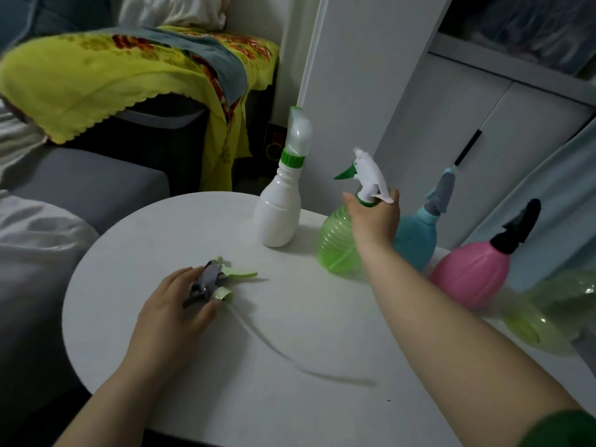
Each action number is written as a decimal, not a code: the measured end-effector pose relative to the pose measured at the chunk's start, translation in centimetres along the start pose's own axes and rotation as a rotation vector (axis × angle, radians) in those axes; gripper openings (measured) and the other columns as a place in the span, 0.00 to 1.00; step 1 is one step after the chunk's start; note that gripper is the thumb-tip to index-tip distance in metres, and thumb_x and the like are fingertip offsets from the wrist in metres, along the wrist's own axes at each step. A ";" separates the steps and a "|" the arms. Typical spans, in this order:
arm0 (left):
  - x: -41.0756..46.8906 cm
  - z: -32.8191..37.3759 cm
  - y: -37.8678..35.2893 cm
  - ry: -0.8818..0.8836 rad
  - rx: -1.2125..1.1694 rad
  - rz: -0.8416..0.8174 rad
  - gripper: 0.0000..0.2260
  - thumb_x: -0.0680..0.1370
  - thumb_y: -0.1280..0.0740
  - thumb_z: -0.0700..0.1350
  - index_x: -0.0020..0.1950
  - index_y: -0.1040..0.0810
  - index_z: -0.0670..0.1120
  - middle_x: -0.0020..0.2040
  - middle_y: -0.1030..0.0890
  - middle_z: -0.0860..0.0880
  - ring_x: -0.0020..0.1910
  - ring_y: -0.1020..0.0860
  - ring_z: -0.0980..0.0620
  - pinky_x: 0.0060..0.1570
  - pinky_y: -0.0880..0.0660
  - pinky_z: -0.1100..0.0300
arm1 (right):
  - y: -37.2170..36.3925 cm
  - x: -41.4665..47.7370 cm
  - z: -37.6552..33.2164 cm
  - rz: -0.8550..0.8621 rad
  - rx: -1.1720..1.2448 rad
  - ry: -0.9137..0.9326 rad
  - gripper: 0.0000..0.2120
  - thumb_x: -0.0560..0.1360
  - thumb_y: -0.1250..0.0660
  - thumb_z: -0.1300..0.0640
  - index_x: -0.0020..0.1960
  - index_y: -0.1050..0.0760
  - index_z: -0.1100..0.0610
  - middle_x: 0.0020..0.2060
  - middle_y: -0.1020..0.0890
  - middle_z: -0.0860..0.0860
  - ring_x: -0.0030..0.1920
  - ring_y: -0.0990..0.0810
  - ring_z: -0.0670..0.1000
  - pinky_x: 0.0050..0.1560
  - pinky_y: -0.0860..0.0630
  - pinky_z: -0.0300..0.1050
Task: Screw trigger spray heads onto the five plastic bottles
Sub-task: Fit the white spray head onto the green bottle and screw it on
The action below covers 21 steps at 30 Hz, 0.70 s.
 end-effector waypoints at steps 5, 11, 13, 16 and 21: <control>0.5 -0.2 -0.3 -0.026 0.068 -0.025 0.20 0.69 0.30 0.42 0.60 0.27 0.42 0.60 0.24 0.41 0.57 0.26 0.41 0.57 0.32 0.50 | -1.1 0.3 1.1 0.030 0.019 -0.054 0.20 0.66 0.29 0.57 0.52 0.34 0.63 0.45 0.24 0.59 0.49 0.24 0.60 0.34 0.42 0.37; 0.4 0.2 -0.4 -0.055 0.050 -0.027 0.19 0.69 0.30 0.43 0.59 0.27 0.46 0.56 0.22 0.45 0.54 0.25 0.44 0.53 0.33 0.51 | -2.8 -0.7 2.5 -0.309 -0.070 0.016 0.28 0.67 0.30 0.56 0.62 0.38 0.58 0.60 0.27 0.56 0.61 0.29 0.56 0.58 0.35 0.43; 0.3 0.2 -0.5 -0.058 0.055 -0.025 0.19 0.69 0.30 0.43 0.59 0.27 0.47 0.55 0.21 0.46 0.53 0.25 0.45 0.52 0.34 0.53 | -2.5 -0.3 2.5 -0.293 -0.072 0.007 0.30 0.66 0.29 0.56 0.64 0.39 0.59 0.62 0.28 0.57 0.62 0.30 0.56 0.60 0.36 0.43; 0.2 0.2 -0.5 -0.042 0.064 -0.025 0.19 0.70 0.30 0.44 0.59 0.27 0.47 0.55 0.21 0.46 0.53 0.25 0.45 0.54 0.34 0.51 | -2.3 -0.1 2.5 -0.291 -0.088 -0.005 0.31 0.66 0.29 0.55 0.63 0.39 0.59 0.61 0.28 0.56 0.63 0.30 0.57 0.59 0.37 0.41; 0.1 0.3 -0.6 0.000 0.055 -0.036 0.19 0.70 0.31 0.44 0.60 0.28 0.47 0.56 0.21 0.45 0.55 0.26 0.44 0.60 0.36 0.48 | -1.6 -0.5 2.3 -0.297 -0.141 0.003 0.36 0.67 0.30 0.52 0.68 0.44 0.61 0.68 0.34 0.58 0.68 0.36 0.58 0.68 0.39 0.51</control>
Point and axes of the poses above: each hand's wrist, its own x-axis towards the middle knuckle, its own y-axis out of the back of the hand, z = x × y, the point moved 6 cm from there along x, towards the middle knuckle
